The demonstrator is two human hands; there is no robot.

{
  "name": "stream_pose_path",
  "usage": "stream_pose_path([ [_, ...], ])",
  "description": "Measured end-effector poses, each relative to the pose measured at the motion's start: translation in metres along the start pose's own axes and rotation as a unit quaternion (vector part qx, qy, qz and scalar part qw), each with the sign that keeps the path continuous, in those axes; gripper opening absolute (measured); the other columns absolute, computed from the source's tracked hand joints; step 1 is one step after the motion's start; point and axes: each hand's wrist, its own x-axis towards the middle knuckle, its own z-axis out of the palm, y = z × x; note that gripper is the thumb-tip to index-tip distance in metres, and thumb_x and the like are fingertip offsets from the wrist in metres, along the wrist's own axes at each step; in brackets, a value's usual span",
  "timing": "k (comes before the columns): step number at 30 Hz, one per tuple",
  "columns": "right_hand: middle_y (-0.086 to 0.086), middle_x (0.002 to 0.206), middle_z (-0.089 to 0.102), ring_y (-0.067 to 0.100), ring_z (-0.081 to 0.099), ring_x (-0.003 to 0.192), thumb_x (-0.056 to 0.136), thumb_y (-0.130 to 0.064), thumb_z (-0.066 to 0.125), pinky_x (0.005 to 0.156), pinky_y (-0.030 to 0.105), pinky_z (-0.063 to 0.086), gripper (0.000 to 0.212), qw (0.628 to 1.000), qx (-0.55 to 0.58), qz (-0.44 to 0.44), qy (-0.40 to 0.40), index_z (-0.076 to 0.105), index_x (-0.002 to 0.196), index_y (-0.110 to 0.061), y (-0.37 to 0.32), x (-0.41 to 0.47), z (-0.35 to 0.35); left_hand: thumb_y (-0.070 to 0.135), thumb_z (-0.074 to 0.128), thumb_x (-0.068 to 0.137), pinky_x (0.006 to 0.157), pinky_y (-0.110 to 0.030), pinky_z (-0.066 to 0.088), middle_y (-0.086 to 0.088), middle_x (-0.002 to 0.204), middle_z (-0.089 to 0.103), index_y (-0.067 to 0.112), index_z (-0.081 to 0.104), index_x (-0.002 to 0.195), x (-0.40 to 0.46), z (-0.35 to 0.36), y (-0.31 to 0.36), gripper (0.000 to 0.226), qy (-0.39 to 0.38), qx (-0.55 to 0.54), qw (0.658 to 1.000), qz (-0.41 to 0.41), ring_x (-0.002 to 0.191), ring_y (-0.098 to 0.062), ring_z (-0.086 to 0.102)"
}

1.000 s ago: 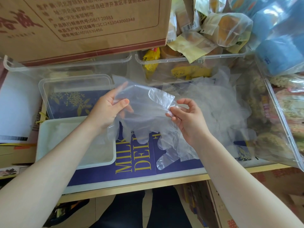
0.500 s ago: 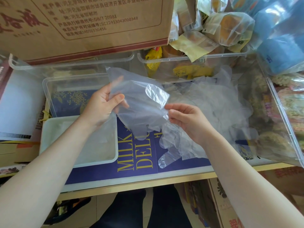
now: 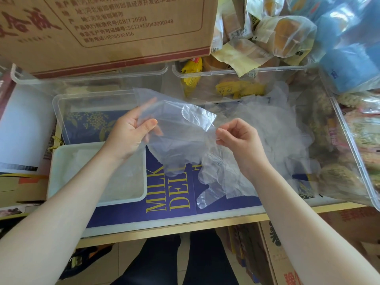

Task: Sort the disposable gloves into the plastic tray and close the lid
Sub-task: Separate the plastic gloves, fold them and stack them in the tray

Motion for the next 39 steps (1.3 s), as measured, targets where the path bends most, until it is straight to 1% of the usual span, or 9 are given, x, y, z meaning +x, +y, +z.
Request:
stream_pose_path([
  [3,0.002,0.070,0.061,0.011,0.061,0.072,0.094,-0.006,0.050,0.083,0.030,0.055,0.021,0.979,0.188,0.055,-0.047,0.047,0.074,-0.013,0.001,-0.001,0.003,0.003,0.050,0.093,0.058,-0.009,0.042,0.014,0.065,0.068,0.034,0.046,0.126,0.000,0.004,0.001,0.046,-0.001,-0.004,1.000,-0.006,0.067,0.003,0.062],
  [10,0.002,0.088,0.065,0.018,0.061,0.077,0.089,-0.023,0.050,0.070,0.028,0.053,0.014,0.904,0.391,0.095,-0.147,0.060,0.081,-0.019,-0.004,0.001,0.011,0.001,0.050,0.093,0.061,-0.013,0.048,0.012,0.061,0.068,0.035,0.047,0.123,-0.001,0.011,0.001,0.046,-0.008,-0.029,0.999,-0.030,0.062,0.001,0.062],
  [14,-0.002,0.072,0.056,0.008,0.057,0.060,0.086,-0.007,0.054,0.057,0.021,0.049,0.014,0.937,0.315,0.105,-0.109,0.051,0.092,-0.019,-0.006,0.001,0.003,0.002,0.051,0.092,0.061,-0.013,0.048,0.011,0.061,0.067,0.034,0.047,0.125,-0.002,0.007,0.000,0.047,-0.004,-0.025,0.999,-0.031,0.062,0.001,0.061],
  [17,-0.001,0.071,0.048,0.008,0.046,0.053,0.087,-0.007,0.061,0.046,0.015,0.038,0.022,0.989,0.004,0.118,-0.085,0.055,0.100,-0.024,0.005,0.003,-0.013,0.004,0.051,0.093,0.058,-0.016,0.042,0.010,0.061,0.066,0.040,0.048,0.121,-0.003,0.001,0.000,0.047,-0.008,-0.006,1.000,-0.025,0.064,-0.001,0.060],
  [20,-0.004,0.074,0.053,0.010,0.048,0.060,0.088,-0.021,0.063,0.055,0.020,0.040,0.013,0.963,-0.223,0.126,-0.084,0.059,0.099,-0.028,0.014,0.003,-0.021,0.002,0.050,0.092,0.050,-0.014,0.036,0.009,0.059,0.066,0.037,0.053,0.110,-0.004,-0.001,0.001,0.039,-0.017,-0.005,1.000,-0.021,0.059,-0.002,0.055],
  [25,-0.015,0.124,0.052,-0.007,0.045,0.113,0.093,-0.024,0.055,0.086,0.013,0.040,0.025,0.986,-0.072,0.065,-0.135,0.056,0.114,-0.037,0.009,0.005,-0.004,-0.001,0.050,0.092,0.049,-0.010,0.036,0.012,0.060,0.067,0.030,0.051,0.114,-0.007,-0.001,0.006,0.038,-0.053,0.013,0.998,-0.027,0.057,0.002,0.058],
  [31,-0.008,0.122,0.052,0.006,0.054,0.109,0.084,-0.006,0.065,0.092,0.023,0.041,0.024,0.989,-0.111,0.000,-0.097,0.063,0.074,-0.028,0.019,0.012,0.006,0.003,0.052,0.092,0.051,-0.011,0.036,0.012,0.056,0.065,0.031,0.056,0.106,-0.004,-0.002,0.006,0.031,-0.036,0.021,0.999,-0.036,0.057,0.002,0.052],
  [34,-0.001,0.113,0.057,-0.007,0.056,0.092,0.084,-0.001,0.064,0.075,0.010,0.043,0.022,0.993,-0.073,-0.011,-0.088,0.061,0.072,-0.018,0.024,0.007,0.000,0.004,0.051,0.093,0.054,-0.011,0.039,0.012,0.056,0.064,0.035,0.056,0.104,-0.004,-0.003,0.005,0.034,-0.036,0.013,0.999,-0.037,0.060,0.003,0.054],
  [39,-0.001,0.106,0.056,-0.001,0.054,0.096,0.086,0.001,0.060,0.074,0.013,0.044,0.031,0.991,-0.035,-0.036,-0.126,0.063,0.070,-0.026,0.028,-0.001,-0.018,0.001,0.045,0.094,0.067,-0.011,0.049,0.012,0.057,0.061,0.032,0.053,0.114,-0.002,-0.004,0.003,0.038,-0.008,-0.078,0.995,-0.065,0.060,0.002,0.058],
])
